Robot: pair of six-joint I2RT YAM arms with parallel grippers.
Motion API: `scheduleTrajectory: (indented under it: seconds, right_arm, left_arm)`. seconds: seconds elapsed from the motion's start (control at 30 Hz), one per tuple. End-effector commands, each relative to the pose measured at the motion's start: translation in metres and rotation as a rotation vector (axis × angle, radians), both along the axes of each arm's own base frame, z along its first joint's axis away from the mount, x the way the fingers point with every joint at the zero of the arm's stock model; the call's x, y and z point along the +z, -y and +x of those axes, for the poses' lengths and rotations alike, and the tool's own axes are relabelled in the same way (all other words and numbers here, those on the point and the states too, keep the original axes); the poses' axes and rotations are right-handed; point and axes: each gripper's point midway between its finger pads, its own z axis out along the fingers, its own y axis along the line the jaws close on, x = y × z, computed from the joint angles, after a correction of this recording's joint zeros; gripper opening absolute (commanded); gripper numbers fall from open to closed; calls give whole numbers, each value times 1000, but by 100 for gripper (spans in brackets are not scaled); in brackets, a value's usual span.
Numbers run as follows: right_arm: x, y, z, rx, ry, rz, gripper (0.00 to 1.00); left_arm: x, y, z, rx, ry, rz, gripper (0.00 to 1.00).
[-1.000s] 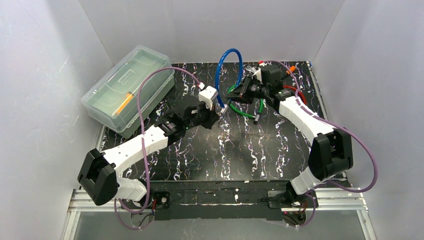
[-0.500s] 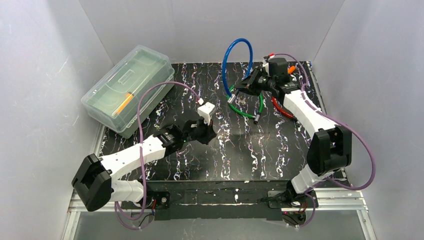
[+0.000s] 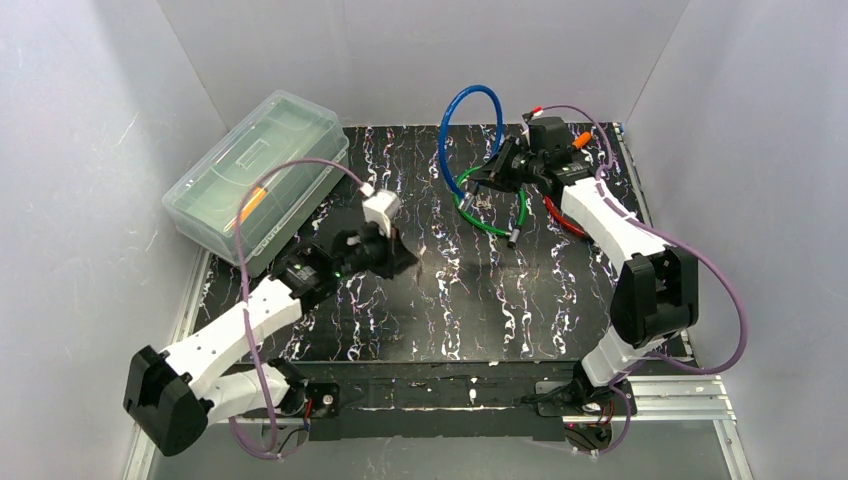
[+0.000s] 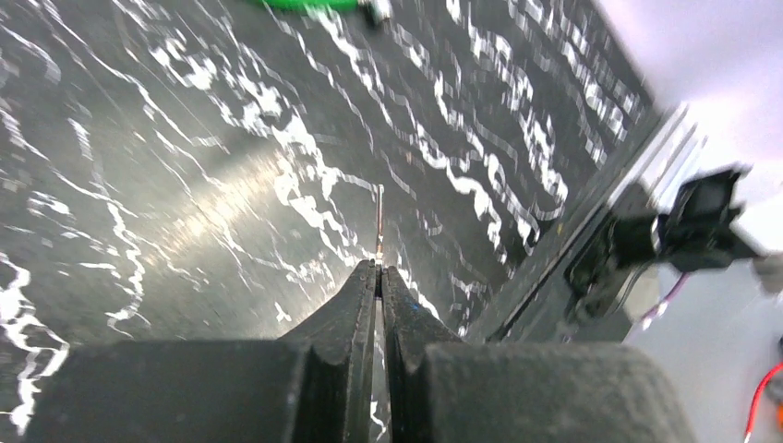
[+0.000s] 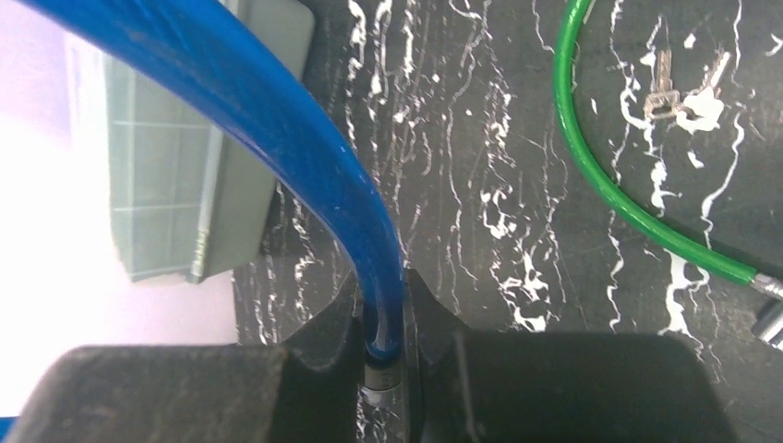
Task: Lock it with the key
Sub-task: Place the lock at the center of the board.
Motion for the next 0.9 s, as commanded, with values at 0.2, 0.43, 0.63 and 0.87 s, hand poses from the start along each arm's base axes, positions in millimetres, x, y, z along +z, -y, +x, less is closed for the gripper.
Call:
scheduleTrajectory:
  seconds: [0.2, 0.43, 0.63, 0.87]
  right_arm:
    - [-35, -45, -26, 67, -8, -159, 1]
    - [-74, -67, -30, 72, -68, -271, 1]
    - [-112, -89, -27, 93, -84, -390, 1]
    - [-134, -94, -7, 75, -91, -453, 1]
  left_arm:
    - [135, -76, 41, 280, 173, -288, 0]
    - [156, -128, 39, 467, 259, -321, 0]
    - [150, -148, 38, 571, 238, -395, 0]
    - [147, -154, 32, 592, 236, -396, 0]
